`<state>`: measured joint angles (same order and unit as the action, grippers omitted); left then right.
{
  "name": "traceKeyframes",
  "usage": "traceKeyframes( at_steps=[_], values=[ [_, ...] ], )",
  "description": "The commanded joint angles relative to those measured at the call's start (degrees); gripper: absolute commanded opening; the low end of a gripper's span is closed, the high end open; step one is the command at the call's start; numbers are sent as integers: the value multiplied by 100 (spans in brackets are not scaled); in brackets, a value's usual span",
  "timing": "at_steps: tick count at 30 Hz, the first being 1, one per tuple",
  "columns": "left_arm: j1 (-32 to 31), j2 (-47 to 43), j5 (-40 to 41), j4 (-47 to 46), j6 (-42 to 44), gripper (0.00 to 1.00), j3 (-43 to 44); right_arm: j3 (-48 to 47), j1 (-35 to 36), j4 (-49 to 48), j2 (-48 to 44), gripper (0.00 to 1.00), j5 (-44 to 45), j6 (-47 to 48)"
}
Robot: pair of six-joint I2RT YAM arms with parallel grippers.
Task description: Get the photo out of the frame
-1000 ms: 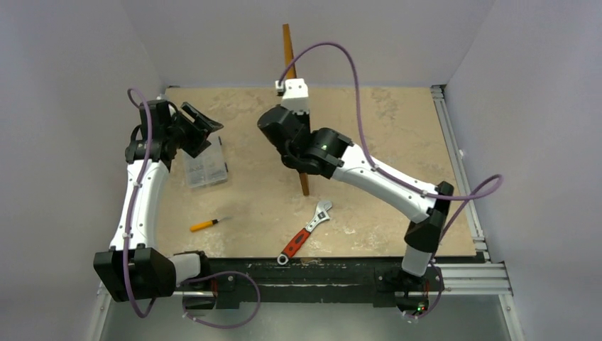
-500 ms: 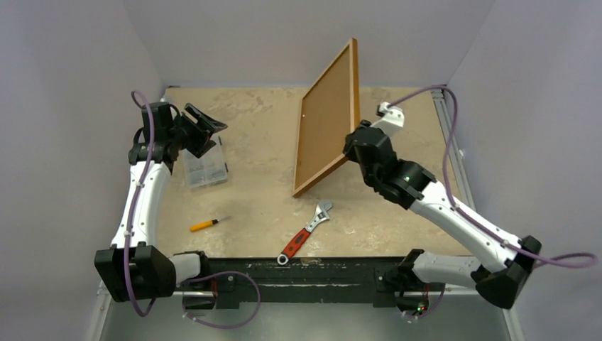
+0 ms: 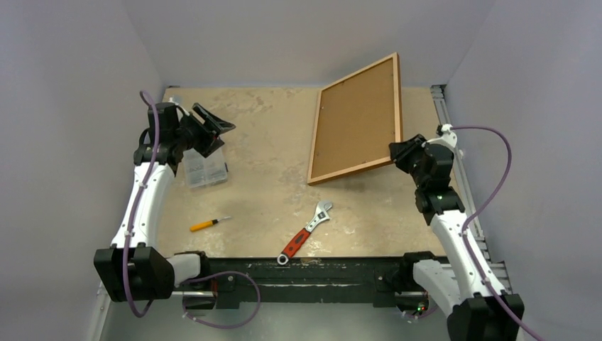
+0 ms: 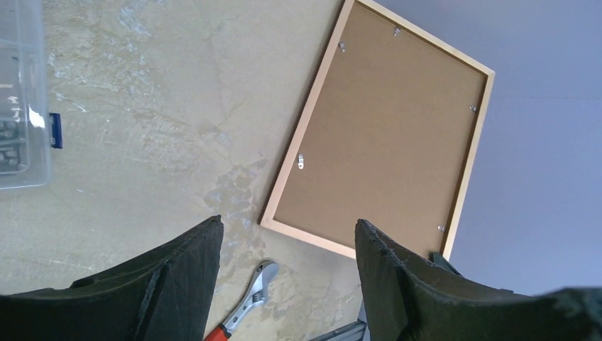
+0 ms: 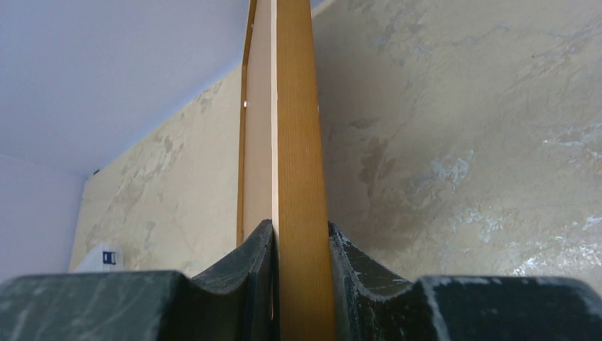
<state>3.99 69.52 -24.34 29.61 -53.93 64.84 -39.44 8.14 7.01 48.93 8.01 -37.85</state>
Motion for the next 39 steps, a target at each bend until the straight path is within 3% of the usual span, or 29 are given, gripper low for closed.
traceKeyframes(
  at_steps=[1, 6, 13, 27, 34, 39],
  values=[
    [-106, -184, -153, -236, -9, 66, -4, 490, -1038, -459, 398, 0, -1734, 552],
    [-196, -169, -272, -272, -46, 66, 2, 845, -2236, -1161, 1110, 0, -3560, 523],
    [-298, -78, -567, -363, -128, 65, 12, 1009, -3266, -1767, 2252, 0, -4986, 490],
    [-513, -48, -675, -449, -173, 65, -35, 629, -3973, -996, 3845, 0, -4633, 1329],
    [-557, -23, -656, -451, -153, 65, -33, 428, -4238, -1028, 4609, 0, -4999, 1385],
    [-591, 3, -667, -472, -172, 65, -50, 400, -4302, -1042, 4666, 12, -5019, 1391]
  ],
)
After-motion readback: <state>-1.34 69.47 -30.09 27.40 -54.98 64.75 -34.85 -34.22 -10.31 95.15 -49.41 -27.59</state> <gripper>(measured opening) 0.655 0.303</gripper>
